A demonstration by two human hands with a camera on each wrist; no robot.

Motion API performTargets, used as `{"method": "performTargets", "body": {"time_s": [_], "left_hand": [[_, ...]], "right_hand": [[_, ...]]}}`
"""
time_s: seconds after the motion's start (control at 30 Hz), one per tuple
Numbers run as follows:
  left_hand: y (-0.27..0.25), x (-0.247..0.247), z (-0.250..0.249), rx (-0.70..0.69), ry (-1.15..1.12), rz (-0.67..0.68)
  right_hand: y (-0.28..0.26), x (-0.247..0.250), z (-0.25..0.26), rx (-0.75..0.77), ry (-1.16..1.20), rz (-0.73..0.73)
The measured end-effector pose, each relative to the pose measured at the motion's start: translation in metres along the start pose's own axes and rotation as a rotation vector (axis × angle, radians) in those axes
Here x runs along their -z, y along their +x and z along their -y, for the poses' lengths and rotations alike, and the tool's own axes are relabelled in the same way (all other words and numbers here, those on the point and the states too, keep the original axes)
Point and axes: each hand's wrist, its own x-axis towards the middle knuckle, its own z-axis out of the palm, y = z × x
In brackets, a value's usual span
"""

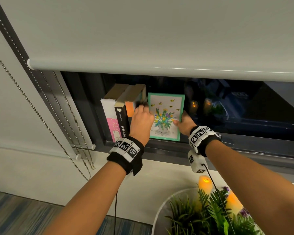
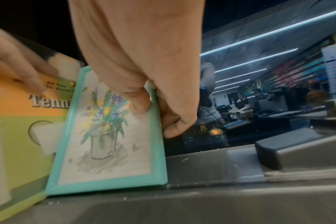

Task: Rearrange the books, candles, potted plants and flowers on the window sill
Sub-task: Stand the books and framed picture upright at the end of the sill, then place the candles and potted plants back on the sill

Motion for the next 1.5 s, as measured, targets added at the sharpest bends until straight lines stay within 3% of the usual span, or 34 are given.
{"method": "performTargets", "body": {"time_s": [0.43,0.83,1.0,1.17,1.5], "left_hand": [[-0.005,-0.008,-0.001,0.01,-0.005,-0.028],[-0.034,-0.019,-0.018,-0.064,-0.003,-0.128],[-0.049,-0.023,-0.026,-0.053,-0.2,-0.181],[-0.078,-0.036,-0.042,-0.005,-0.525,-0.153],[-0.129,-0.053,-0.09,-0.21,-0.928,0.178]], "right_hand": [[-0.021,-0.009,-0.029,-0.069,-0.139,0.047],[-0.041,0.016,-0.022,-0.009,-0.068,-0.018],[-0.07,0.026,-0.023,0.046,-0.028,-0.009],[-0.118,0.043,-0.032,0.136,0.004,-0.017],[-0.212,0.064,-0.069,0.223,-0.153,0.128]]}}
